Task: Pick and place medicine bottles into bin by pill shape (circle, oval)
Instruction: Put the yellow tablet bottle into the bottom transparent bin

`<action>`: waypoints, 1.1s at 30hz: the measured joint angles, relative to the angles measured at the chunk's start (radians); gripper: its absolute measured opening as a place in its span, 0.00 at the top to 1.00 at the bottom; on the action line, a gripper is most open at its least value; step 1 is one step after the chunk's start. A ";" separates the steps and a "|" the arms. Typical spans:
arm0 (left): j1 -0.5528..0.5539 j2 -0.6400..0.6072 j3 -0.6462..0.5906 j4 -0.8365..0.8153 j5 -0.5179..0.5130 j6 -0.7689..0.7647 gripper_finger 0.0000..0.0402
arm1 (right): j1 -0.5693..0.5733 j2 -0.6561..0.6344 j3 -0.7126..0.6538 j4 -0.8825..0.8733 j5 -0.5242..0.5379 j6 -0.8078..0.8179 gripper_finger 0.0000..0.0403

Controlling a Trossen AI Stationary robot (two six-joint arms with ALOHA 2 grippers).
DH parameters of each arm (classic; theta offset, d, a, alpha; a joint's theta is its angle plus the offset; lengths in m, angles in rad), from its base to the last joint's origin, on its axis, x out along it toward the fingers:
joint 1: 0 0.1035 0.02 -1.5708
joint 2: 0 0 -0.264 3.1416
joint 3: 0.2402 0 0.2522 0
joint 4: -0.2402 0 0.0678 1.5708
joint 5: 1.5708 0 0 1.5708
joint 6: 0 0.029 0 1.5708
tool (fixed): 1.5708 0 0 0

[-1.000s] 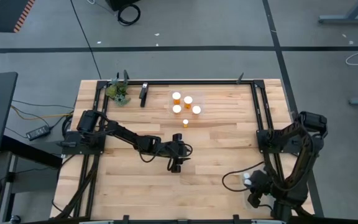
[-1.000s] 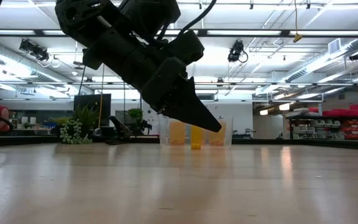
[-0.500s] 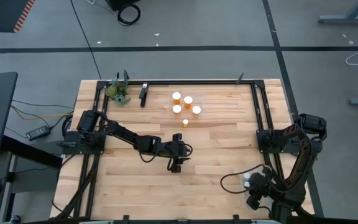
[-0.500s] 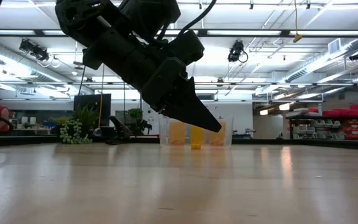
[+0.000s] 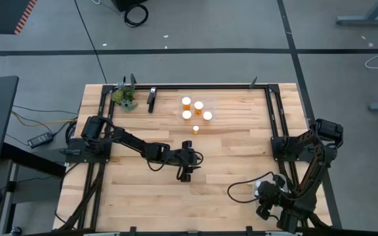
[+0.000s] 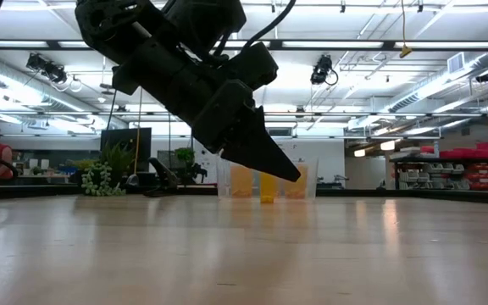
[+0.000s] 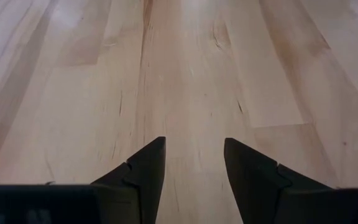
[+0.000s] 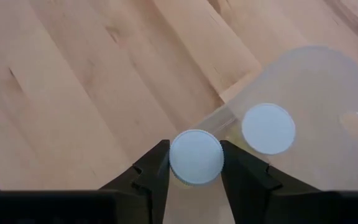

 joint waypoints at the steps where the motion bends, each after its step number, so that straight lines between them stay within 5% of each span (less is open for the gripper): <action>1: 0.000 0.000 0.000 -0.001 0.000 0.000 0.57 | 0.000 0.000 0.000 0.000 -0.003 0.001 0.65; 19: 0.000 0.000 0.000 -0.005 0.000 0.002 0.57 | 0.016 0.000 -0.002 0.004 -0.057 0.005 0.63; 33: 0.000 0.000 0.000 -0.005 0.000 0.001 0.57 | 0.016 0.000 -0.001 0.004 -0.095 0.007 0.51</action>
